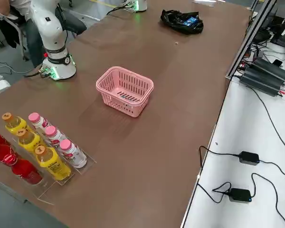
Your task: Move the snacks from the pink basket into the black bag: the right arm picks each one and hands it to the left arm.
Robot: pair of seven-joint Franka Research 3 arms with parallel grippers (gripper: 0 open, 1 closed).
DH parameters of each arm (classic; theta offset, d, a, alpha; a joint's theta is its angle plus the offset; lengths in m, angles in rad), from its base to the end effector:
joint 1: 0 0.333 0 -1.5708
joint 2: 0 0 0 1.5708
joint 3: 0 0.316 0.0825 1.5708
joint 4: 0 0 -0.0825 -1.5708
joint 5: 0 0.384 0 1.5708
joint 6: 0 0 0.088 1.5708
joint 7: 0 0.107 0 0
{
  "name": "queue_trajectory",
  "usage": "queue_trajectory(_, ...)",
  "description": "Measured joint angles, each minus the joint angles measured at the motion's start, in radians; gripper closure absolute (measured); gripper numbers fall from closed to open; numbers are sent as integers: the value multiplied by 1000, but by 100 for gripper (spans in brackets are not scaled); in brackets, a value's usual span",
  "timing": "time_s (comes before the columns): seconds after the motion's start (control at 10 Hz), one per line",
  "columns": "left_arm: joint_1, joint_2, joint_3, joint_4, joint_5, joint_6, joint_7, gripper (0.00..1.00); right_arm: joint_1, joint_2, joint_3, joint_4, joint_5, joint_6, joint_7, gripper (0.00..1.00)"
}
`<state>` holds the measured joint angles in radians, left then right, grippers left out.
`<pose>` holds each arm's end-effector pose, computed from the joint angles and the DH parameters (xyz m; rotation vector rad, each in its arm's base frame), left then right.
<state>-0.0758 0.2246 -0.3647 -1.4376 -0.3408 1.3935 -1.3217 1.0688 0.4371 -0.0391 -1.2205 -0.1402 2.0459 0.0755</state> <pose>0.5306 -0.2693 0.5612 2.7053 1.2437 -0.7355 0.3719 0.6167 0.5684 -2.6348 -1.4408 -0.6240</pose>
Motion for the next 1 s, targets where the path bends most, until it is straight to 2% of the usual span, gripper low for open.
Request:
queue_trajectory(0.3,0,8,4,-1,0,-1,2,62,4,5,0,0,-11,5,-1,72)
queue_trajectory(0.4,2,11,8,-2,5,-1,5,65,12,5,0,3,-25,5,-1,63)
queue_trajectory(0.8,77,18,18,-17,39,-2,85,65,22,5,-3,11,-33,3,-1,4)
queue_trajectory(1.0,189,26,22,-64,57,-2,206,65,20,5,-12,12,-30,-1,3,0)
